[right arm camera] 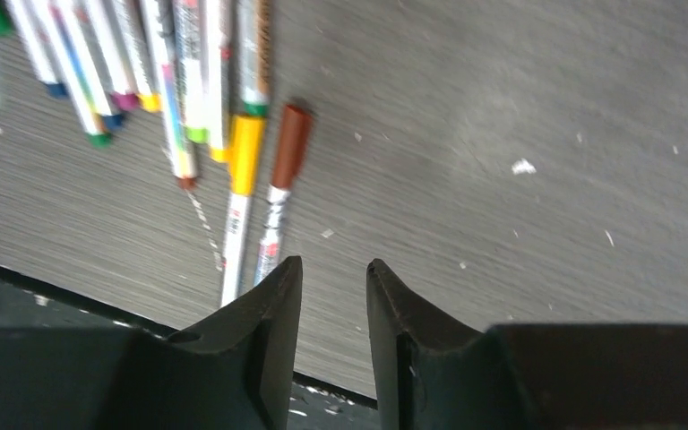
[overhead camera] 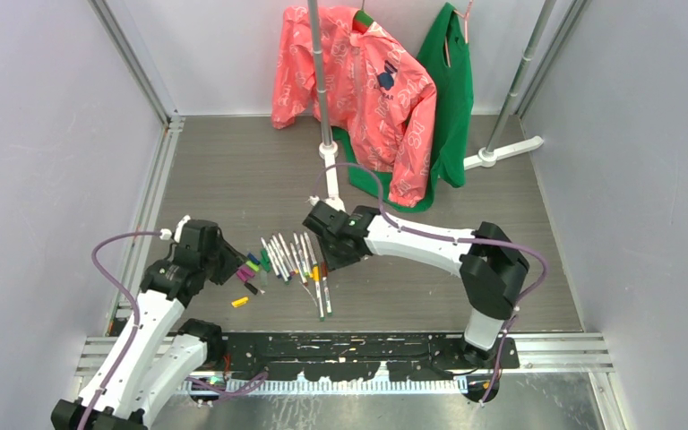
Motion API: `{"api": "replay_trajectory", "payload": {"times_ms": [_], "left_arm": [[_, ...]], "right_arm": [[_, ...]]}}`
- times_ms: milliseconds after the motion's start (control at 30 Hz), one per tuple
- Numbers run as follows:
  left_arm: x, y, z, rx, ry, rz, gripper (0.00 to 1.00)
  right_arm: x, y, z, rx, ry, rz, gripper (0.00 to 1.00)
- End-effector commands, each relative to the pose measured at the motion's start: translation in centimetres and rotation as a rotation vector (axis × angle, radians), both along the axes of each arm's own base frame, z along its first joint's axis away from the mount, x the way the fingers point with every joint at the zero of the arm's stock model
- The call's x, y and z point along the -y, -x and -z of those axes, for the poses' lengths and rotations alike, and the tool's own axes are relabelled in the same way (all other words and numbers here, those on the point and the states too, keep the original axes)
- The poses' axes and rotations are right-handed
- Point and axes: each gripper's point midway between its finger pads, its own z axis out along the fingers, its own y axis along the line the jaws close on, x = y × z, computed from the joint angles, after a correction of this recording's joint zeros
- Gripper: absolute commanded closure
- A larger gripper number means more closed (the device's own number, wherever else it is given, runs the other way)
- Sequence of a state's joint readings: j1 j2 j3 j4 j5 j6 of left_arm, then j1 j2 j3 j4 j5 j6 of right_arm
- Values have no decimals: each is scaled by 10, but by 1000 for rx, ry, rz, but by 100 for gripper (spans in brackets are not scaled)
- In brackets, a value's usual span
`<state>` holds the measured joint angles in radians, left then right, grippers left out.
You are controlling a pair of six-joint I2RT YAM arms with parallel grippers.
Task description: Open the pen caps
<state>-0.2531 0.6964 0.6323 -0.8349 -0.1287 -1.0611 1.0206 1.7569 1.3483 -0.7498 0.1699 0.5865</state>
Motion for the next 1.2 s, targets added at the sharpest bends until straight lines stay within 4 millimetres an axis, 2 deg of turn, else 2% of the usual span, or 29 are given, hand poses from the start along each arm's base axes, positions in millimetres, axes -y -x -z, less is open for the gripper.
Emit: {"api": "replay_trajectory", "payload": {"times_ms": [0,167,367,667,900,1167], "left_arm": [[10,-10,-19,36,25,55,63],[16,-15,-25,23,19,103,63],[19,-17,-28,29,23,121,63],[23,-21,-30,26,28,149,63],[25,-24,-34,37,29,162,63],[26,-24,-35,39,29,172,63]], "right_arm": [[15,-1,-14,66,-58,96,61],[28,12,-3,44,-68,131,60],[29,21,10,31,-62,136,59],[-1,29,10,31,-66,95,59],[-25,38,22,23,-47,62,59],[-31,43,36,4,-31,71,60]]}}
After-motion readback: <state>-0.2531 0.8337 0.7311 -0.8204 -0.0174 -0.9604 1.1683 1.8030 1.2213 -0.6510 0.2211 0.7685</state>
